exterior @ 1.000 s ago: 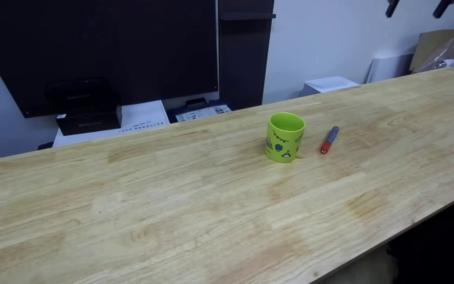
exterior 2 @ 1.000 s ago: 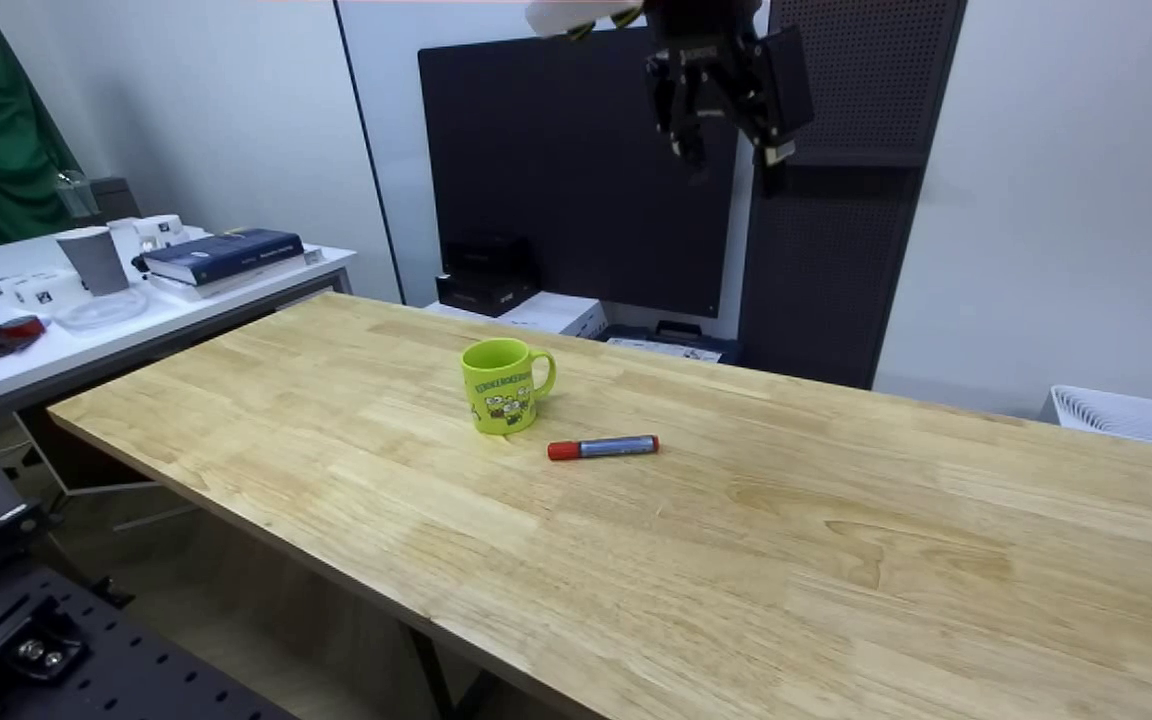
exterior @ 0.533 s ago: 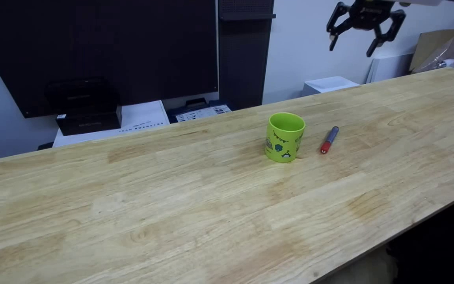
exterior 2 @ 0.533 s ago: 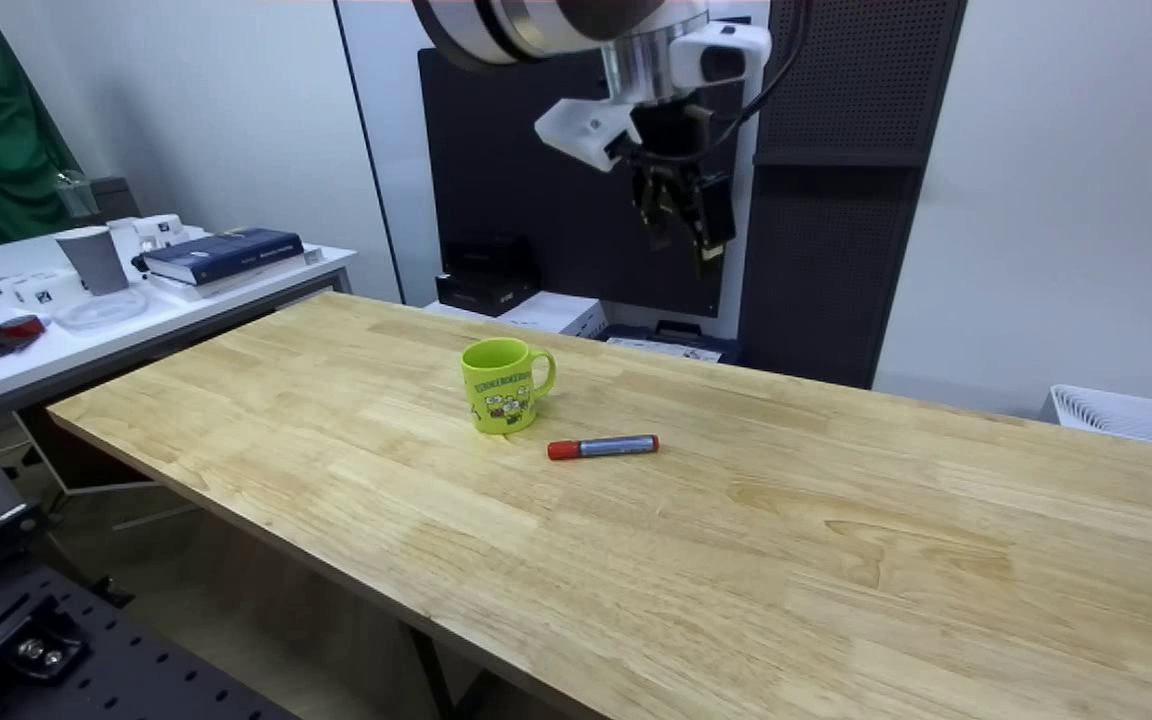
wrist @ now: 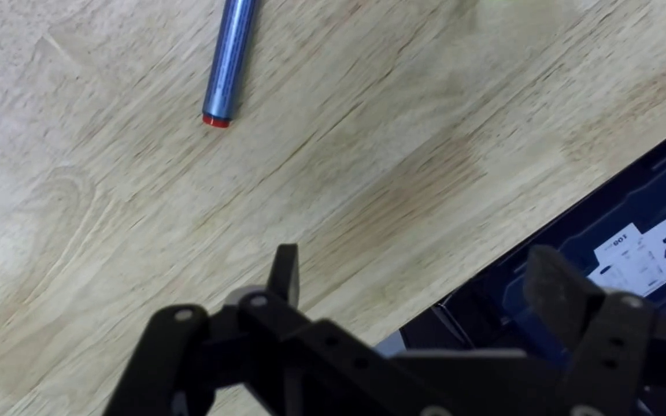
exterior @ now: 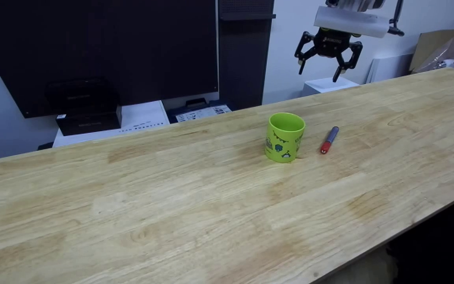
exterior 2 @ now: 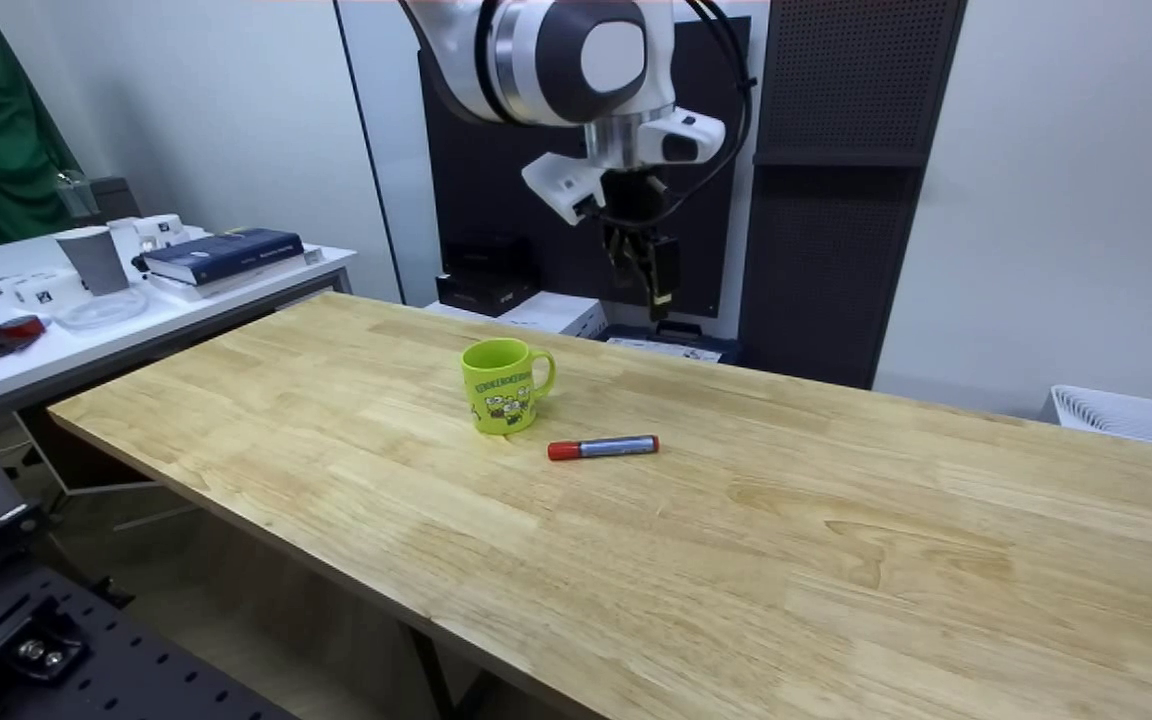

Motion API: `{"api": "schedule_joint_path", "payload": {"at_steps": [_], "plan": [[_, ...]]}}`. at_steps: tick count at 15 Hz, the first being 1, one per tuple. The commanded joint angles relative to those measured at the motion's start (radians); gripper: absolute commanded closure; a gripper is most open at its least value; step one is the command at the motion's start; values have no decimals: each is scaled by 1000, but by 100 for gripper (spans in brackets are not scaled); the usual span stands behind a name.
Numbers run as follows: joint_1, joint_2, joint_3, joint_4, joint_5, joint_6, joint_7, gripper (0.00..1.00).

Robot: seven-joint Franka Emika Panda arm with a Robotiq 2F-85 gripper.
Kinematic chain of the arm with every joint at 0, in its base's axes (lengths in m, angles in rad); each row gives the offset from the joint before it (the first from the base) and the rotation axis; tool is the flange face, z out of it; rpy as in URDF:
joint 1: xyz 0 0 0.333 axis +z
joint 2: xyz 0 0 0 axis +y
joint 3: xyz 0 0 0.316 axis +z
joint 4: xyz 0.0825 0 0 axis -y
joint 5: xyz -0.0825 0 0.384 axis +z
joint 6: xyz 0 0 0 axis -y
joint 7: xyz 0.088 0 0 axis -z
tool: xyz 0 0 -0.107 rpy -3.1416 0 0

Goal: Place the marker in the mug

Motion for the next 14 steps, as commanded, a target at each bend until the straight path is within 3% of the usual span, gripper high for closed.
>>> {"api": "schedule_joint_path", "payload": {"at_steps": [1, 8, 14], "plan": [[35, 1, -36, -4, -5, -7, 5, 0], [47, 42, -15, -45, 28, 56, -11, 0], [37, 89, 47, -117, 121, 226, -19, 0]]}}
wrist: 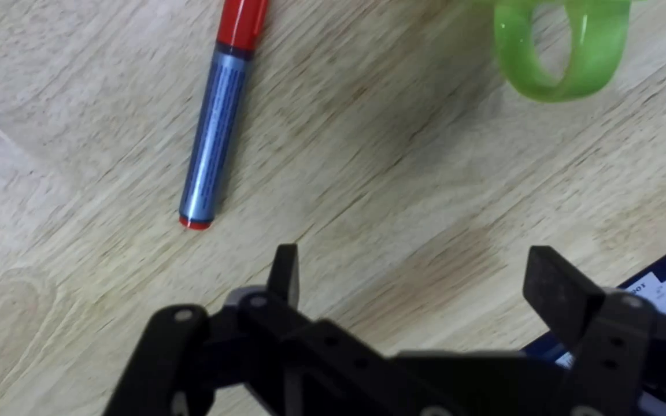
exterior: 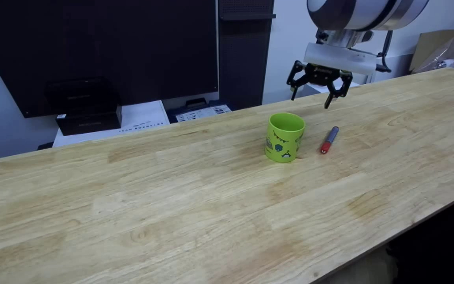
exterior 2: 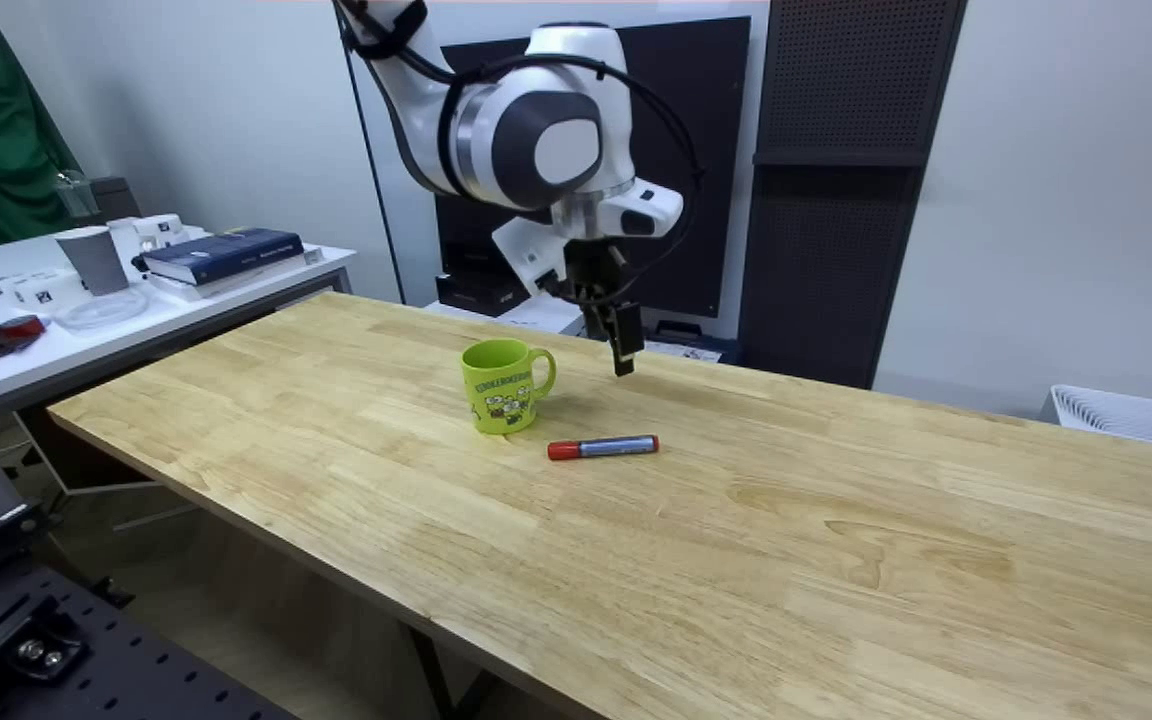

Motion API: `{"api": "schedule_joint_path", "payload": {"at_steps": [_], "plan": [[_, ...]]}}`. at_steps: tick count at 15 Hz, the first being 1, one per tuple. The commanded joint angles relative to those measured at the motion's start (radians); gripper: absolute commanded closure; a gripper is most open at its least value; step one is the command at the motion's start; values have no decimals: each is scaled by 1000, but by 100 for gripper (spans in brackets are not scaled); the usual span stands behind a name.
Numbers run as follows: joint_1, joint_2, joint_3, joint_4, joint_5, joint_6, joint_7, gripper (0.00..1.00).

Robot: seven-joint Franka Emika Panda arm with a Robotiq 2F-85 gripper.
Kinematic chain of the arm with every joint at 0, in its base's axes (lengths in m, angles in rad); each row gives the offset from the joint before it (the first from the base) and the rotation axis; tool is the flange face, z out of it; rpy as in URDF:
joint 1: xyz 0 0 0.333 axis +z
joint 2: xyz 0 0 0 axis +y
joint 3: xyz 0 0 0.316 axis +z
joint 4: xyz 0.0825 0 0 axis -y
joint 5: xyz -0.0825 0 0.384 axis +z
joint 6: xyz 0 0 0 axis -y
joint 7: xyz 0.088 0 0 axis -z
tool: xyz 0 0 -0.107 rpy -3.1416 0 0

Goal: Place the marker in the mug

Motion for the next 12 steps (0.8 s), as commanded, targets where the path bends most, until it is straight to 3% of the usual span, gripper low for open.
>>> {"api": "schedule_joint_path", "payload": {"at_steps": [1, 3, 5, 6, 12], "plan": [[-11, 10, 45, -58, 87, 89, -10, 0], [-21, 5, 70, -95, 131, 123, -13, 0], [0, -16, 54, -124, 130, 127, -18, 0], [8, 19, 45, -86, 121, 113, -11, 0], [10, 11, 41, -108, 131, 118, 3, 0]]}}
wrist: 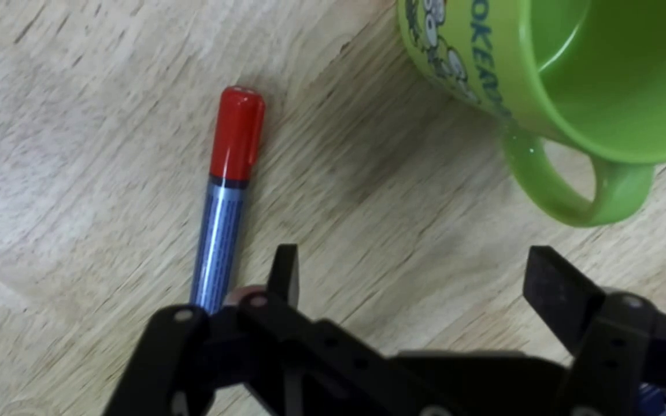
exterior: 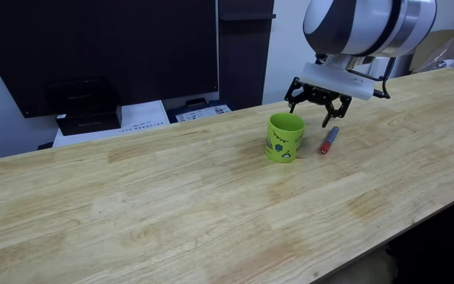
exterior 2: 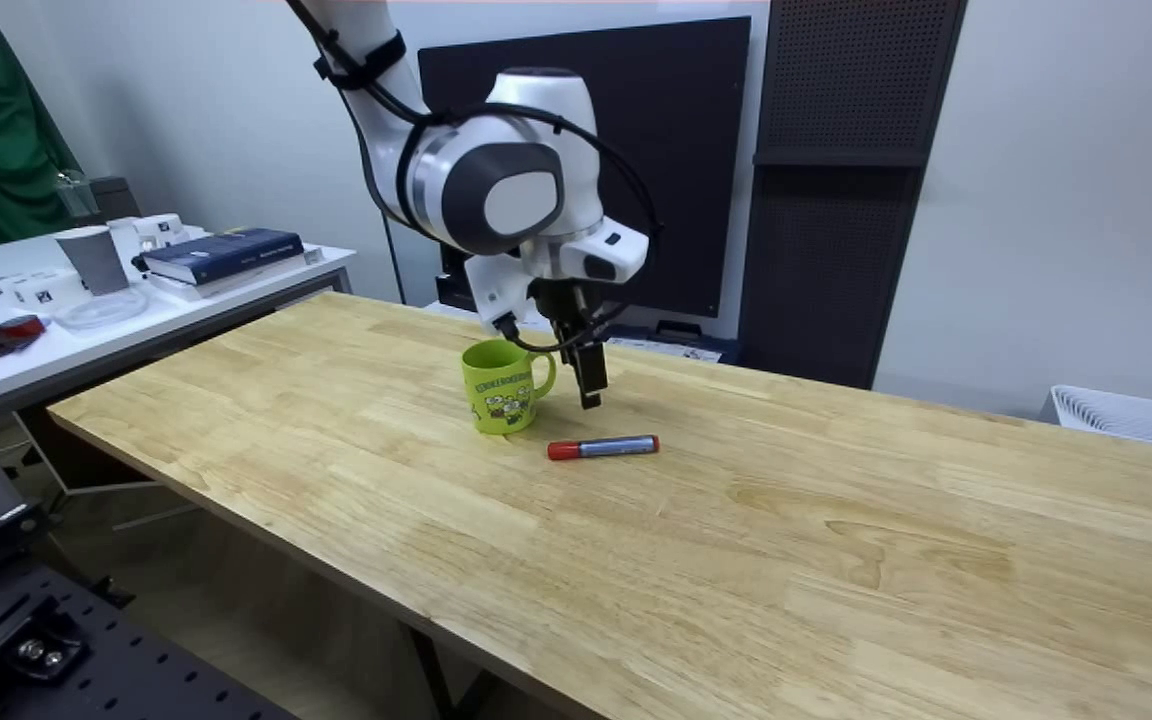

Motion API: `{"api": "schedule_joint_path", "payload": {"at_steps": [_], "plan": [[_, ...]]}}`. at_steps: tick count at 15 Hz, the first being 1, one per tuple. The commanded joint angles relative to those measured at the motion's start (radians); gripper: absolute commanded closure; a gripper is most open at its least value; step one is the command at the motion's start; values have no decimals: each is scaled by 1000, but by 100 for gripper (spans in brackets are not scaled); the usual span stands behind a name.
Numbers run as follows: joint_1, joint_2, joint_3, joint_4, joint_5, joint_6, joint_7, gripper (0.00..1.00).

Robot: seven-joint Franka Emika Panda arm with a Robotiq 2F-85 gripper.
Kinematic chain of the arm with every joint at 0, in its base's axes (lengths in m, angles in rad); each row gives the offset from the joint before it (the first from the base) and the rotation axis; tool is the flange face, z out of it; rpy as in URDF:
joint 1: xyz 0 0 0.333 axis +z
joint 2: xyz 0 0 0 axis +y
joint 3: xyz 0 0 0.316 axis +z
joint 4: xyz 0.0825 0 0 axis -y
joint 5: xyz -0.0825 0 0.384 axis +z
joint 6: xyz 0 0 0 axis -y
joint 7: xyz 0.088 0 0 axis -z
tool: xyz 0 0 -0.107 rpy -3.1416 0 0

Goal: Place the marker in the mug

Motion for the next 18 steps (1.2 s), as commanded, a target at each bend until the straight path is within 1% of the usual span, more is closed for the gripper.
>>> {"api": "schedule_joint_path", "payload": {"at_steps": [1, 2, 4, 8, 18], "plan": [[12, -5, -17, -15, 27, -4, 13, 0], [9, -9, -16, -25, 35, -2, 16, 0], [22, -22, -36, -53, 45, 18, 32, 0], [15, -29, -42, -86, 75, 42, 36, 0], [-76, -58, 38, -167, 195, 39, 8, 0]]}}
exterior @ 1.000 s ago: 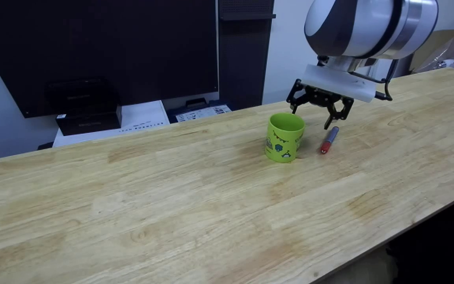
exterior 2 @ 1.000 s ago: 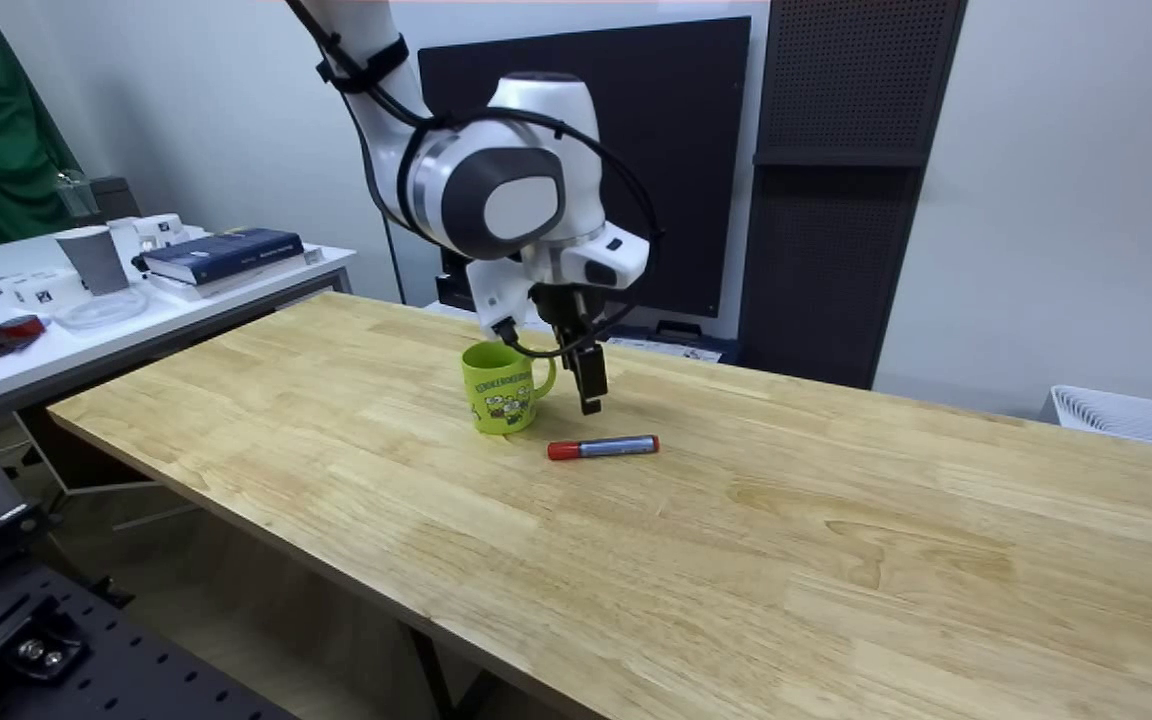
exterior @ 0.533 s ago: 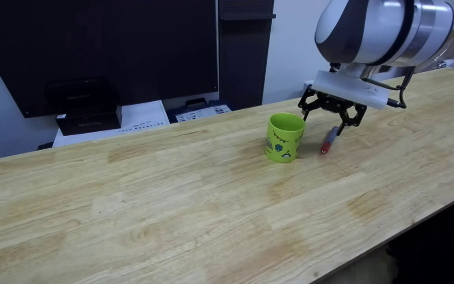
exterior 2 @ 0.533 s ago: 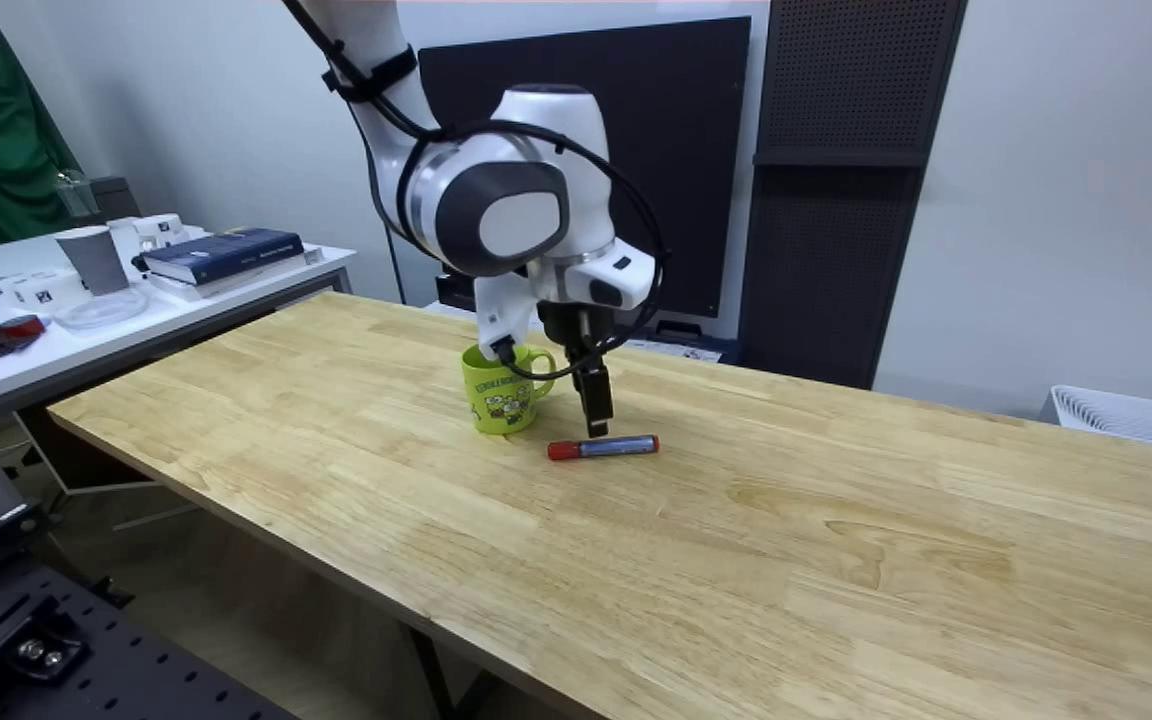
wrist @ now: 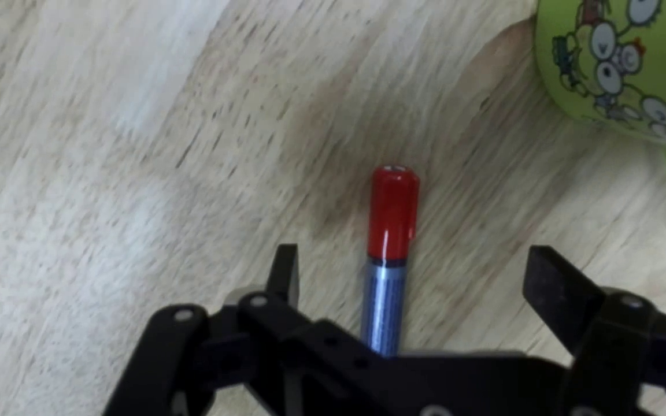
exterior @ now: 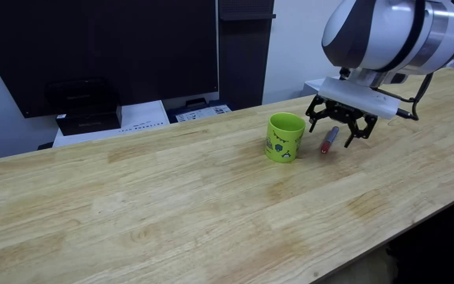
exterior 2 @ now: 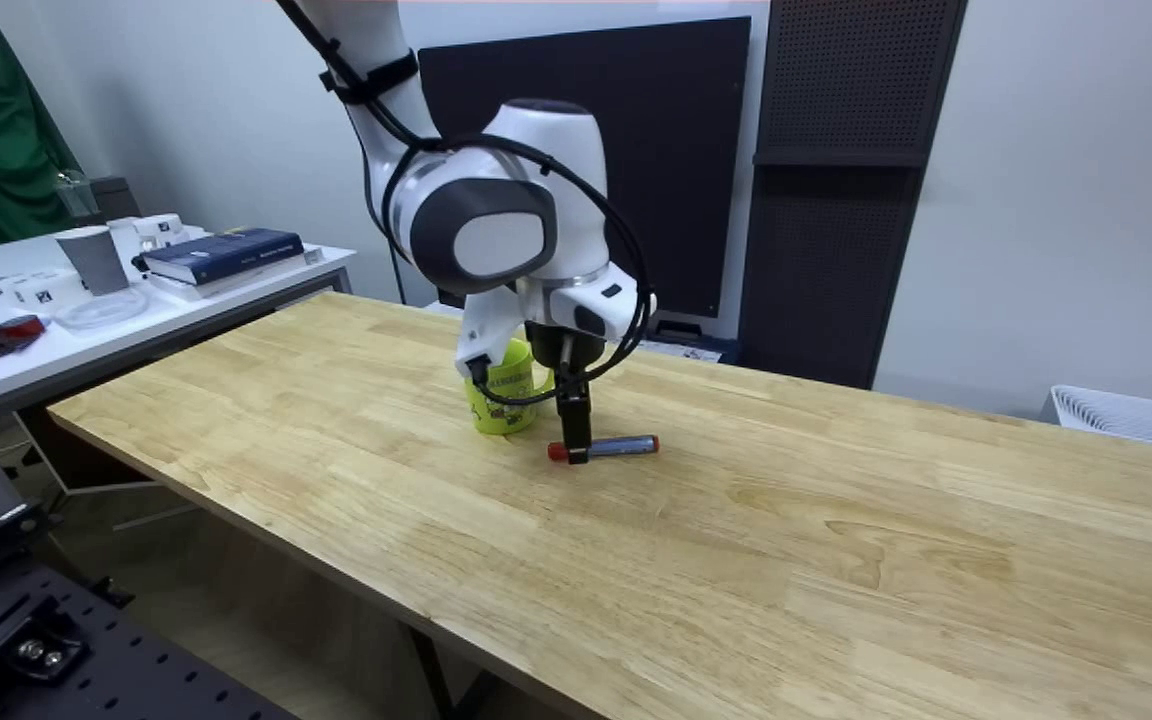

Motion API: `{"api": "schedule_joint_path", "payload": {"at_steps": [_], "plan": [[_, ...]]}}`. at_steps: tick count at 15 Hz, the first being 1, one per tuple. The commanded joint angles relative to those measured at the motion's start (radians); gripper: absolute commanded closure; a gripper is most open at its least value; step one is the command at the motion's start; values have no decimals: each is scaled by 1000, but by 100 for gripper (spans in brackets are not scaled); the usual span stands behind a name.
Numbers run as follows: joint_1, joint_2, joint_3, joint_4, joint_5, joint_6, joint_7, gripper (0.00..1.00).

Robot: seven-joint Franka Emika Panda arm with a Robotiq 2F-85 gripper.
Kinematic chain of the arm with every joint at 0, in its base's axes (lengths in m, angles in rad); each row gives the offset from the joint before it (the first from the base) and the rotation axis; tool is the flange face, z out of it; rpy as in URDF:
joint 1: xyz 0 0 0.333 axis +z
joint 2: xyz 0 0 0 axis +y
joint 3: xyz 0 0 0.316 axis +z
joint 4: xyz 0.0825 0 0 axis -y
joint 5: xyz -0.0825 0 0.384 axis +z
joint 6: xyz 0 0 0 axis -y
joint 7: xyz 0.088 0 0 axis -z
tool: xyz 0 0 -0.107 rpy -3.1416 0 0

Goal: Place the marker in the mug

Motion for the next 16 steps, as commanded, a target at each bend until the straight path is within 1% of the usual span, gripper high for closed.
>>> {"api": "schedule_joint_path", "payload": {"at_steps": [1, 3, 6, 9, 12, 15, 16], "plan": [[-51, -43, 41, -48, 46, 7, 0, 0], [-84, -40, 60, -47, 64, 7, -13, 0], [-136, -19, 87, -31, 76, 39, -52, 0], [-185, 0, 112, -14, 71, 60, -79, 0], [-209, 12, 116, 3, 62, 47, -86, 0], [-209, 21, 109, 19, 64, 28, -95, 0], [-208, 23, 109, 24, 64, 28, -95, 25]]}}
